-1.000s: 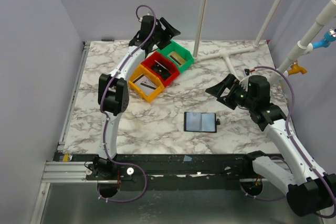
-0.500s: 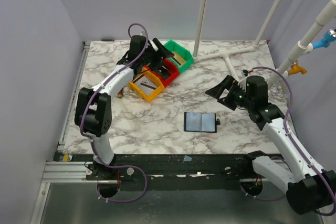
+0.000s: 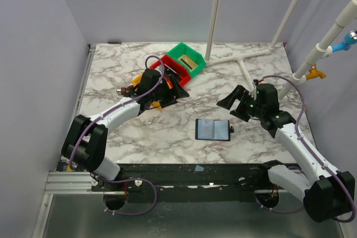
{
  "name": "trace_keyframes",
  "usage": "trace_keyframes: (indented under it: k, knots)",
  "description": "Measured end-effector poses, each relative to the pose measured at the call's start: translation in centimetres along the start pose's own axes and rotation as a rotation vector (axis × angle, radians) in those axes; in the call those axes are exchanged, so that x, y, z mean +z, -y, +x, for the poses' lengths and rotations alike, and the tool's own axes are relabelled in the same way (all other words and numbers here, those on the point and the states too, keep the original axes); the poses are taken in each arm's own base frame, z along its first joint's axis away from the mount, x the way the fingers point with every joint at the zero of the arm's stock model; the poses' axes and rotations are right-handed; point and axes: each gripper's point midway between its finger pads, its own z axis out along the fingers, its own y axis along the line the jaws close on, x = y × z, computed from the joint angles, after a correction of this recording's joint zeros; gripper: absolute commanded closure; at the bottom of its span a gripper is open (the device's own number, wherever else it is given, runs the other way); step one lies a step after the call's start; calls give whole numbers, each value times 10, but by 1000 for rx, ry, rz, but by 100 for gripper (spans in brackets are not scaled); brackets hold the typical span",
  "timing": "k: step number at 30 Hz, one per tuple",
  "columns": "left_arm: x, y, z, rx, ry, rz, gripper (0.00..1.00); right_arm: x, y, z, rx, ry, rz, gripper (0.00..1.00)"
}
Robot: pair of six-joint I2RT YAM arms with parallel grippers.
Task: Take the credit cards out of the card holder
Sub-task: Remove the credit card from the card holder.
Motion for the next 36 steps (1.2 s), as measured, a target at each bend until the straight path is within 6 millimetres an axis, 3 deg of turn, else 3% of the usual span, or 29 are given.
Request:
trace_keyframes:
  k: [10, 17, 24, 27, 29, 34, 36]
  knots:
    - [-15, -2, 56, 90, -111, 23, 18, 18, 36, 24, 24, -64, 76, 0]
    - [-22, -9, 69, 117, -142, 24, 17, 23, 39, 28, 0, -61, 95, 0]
    - [-23, -15, 72, 128, -153, 12, 17, 34, 34, 54, -68, -115, 117, 4]
    - [-23, -17, 73, 130, -158, 6, 17, 40, 31, 69, -109, -147, 130, 13]
    - [-23, -18, 74, 131, -160, 3, 17, 44, 28, 79, -133, -166, 140, 28]
    - [-23, -23, 77, 129, -169, -7, 17, 57, 24, 99, -185, -203, 183, 54]
    - [-23, -24, 78, 130, -171, -9, 17, 63, 21, 100, -207, -198, 206, 58]
